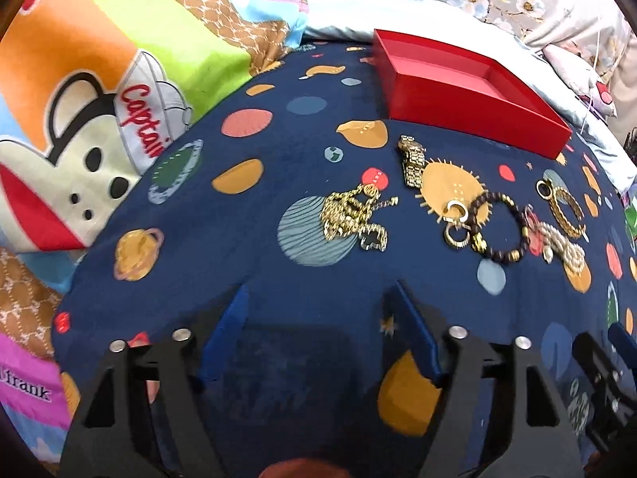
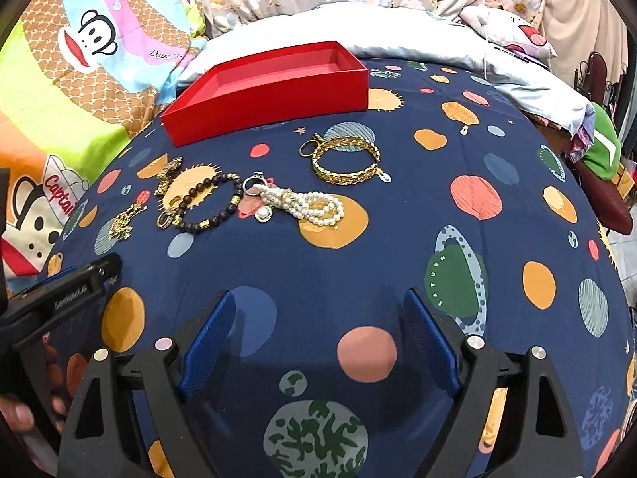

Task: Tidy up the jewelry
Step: 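Grasp the gold chain with black clover pendant with left tool while right tool approaches pearl necklace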

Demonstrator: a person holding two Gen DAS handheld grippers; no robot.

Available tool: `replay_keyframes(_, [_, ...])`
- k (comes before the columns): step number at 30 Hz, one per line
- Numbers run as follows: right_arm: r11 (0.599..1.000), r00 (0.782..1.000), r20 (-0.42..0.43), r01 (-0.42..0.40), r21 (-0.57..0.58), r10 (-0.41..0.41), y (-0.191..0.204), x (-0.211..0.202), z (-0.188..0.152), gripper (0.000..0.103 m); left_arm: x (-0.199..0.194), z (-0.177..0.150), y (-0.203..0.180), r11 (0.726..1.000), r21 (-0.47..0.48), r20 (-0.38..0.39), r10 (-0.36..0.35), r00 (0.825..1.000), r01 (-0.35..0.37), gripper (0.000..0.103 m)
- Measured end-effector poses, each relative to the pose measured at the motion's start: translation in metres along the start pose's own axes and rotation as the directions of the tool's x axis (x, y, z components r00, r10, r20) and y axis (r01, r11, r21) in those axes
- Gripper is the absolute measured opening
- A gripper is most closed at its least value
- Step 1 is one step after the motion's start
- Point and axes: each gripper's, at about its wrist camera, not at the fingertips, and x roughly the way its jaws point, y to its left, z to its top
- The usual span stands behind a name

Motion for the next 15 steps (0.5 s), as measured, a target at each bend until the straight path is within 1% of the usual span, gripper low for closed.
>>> replay_keyframes(2, [1.0,1.0,-0.002,0.001,0.006,-0.001,-0.002,0.002,0.001,0.084,0.003,0.006,-0.002,1.0,0.005,0.014,-0.002,1.0,0.002,0.062])
replay_keyframes(6, [1.0,1.0,-0.007,-0.003,0.013,0.004,-0.003,0.008,0.004,0.084,0.009,0.017,-0.004,1.0,0.0,0.022,-0.022,1.0,0.022,0.056])
replay_keyframes(7, [1.0,1.0,-0.009,-0.005,0.014,0.006,-0.003,0.009,0.005,0.084,0.009,0.019,-0.006,1.0,0.005,0.024,-0.027,0.999,0.027,0.053])
replay_keyframes(9, [1.0,1.0,-0.012,-0.008,0.017,0.009,-0.004,0.012,0.006,0.084,0.011,0.021,-0.01,0.999,0.014,0.024,-0.037,0.999,0.037,0.05])
replay_keyframes(11, [1.0,1.0,-0.013,-0.011,0.021,0.011,-0.004,0.014,0.007,0.084,0.013,0.022,-0.014,0.999,0.025,0.02,-0.045,0.999,0.044,0.043])
replay_keyframes(12, [1.0,1.0,-0.011,-0.011,0.022,0.011,-0.005,0.014,0.008,0.084,0.013,0.022,-0.017,0.999,0.034,0.024,-0.04,0.999,0.039,0.042])
replay_keyframes(13, [1.0,1.0,-0.01,-0.012,0.022,0.012,-0.005,0.014,0.007,0.084,0.013,0.021,-0.02,0.998,0.045,0.027,-0.036,0.999,0.035,0.038])
replay_keyframes(14, [1.0,1.0,-0.009,-0.014,0.024,0.015,-0.005,0.014,0.008,0.084,0.013,0.021,-0.021,0.998,0.05,0.029,-0.04,0.999,0.038,0.03])
replay_keyframes(15, [1.0,1.0,-0.009,-0.017,0.027,0.017,-0.006,0.014,0.008,0.084,0.013,0.021,-0.022,0.998,0.053,0.028,-0.046,0.999,0.044,0.026])
